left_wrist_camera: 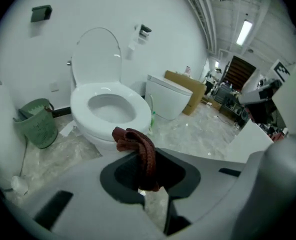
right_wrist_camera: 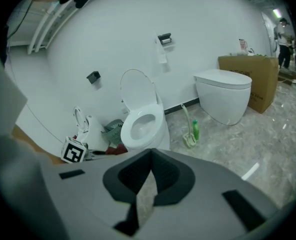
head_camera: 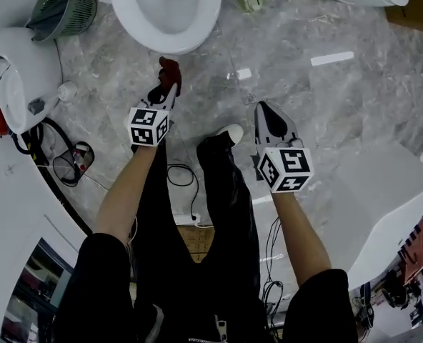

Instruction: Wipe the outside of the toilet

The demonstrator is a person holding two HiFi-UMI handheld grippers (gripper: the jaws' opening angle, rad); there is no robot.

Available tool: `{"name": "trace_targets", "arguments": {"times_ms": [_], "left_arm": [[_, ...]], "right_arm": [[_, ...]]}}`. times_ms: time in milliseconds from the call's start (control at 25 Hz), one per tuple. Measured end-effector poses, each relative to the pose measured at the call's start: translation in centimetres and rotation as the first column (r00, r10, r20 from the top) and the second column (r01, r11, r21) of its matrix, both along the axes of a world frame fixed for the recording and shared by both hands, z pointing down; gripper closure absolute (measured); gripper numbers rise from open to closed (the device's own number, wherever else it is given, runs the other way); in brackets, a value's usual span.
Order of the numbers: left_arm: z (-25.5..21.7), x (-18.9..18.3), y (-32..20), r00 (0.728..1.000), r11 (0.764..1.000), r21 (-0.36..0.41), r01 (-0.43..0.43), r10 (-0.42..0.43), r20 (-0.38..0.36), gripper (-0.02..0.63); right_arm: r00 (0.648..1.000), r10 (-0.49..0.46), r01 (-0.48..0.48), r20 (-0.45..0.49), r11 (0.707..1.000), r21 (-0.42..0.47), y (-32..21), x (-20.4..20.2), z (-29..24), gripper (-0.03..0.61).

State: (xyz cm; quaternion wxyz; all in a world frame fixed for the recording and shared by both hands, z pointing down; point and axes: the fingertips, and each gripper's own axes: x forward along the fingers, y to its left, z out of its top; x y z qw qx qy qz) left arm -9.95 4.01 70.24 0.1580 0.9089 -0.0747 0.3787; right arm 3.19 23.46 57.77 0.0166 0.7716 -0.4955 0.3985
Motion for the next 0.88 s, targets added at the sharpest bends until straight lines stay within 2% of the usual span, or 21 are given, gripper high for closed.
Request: {"name": "trace_targets", "arguments": {"times_ms": [80,120,280,400,640,760,880], "left_arm": [[-4.4,-1.3,0.1,0.999,0.999,0.004,0.049,-0.049,-0.001,0.546],[-6.7,-2.0,0.5,0.999,0.999,0.008,0.045,-0.045,-0.001,0.546],[-15.8,-4.0,2.2,0.998,0.997,0.057,-0.051,0.052,-0.024,0.546],[-22.0,-4.8,2.4,0.995,0.992,0.103,-0.073,0.079,-0.061,0.546],[-32.5,-6.3,0.6,0.982,0.987,0.160,-0.012,0.041,-0.182,0.546],[-38.6,-5.7,-2.0,0.960,0.976,0.218,0.028,0.034,-0.277,0.546],[-44.0,-6.7,-2.8,0.936,0.970,0.236,0.053,0.034,-0.349,0.546]], "right_arm": [[1.000,-0.026,0.026,-0.007,1.000,0.005,0.4,-0.1,-2.9,0.577],[0.999,-0.039,0.039,-0.011,0.999,0.006,0.6,-0.3,-4.5,0.577],[0.996,-0.078,0.079,-0.033,0.995,0.054,0.3,-1.0,-12.4,0.577],[0.996,-0.067,0.073,-0.056,0.991,0.116,-0.3,-1.5,-18.0,0.575],[0.980,-0.099,0.124,-0.171,0.983,0.137,-2.5,-3.8,-26.8,0.575],[0.965,-0.087,0.140,-0.248,0.969,0.203,-4.9,-3.4,-32.1,0.575],[0.954,-0.065,0.144,-0.293,0.955,0.258,-6.1,-4.7,-37.2,0.575]]}}
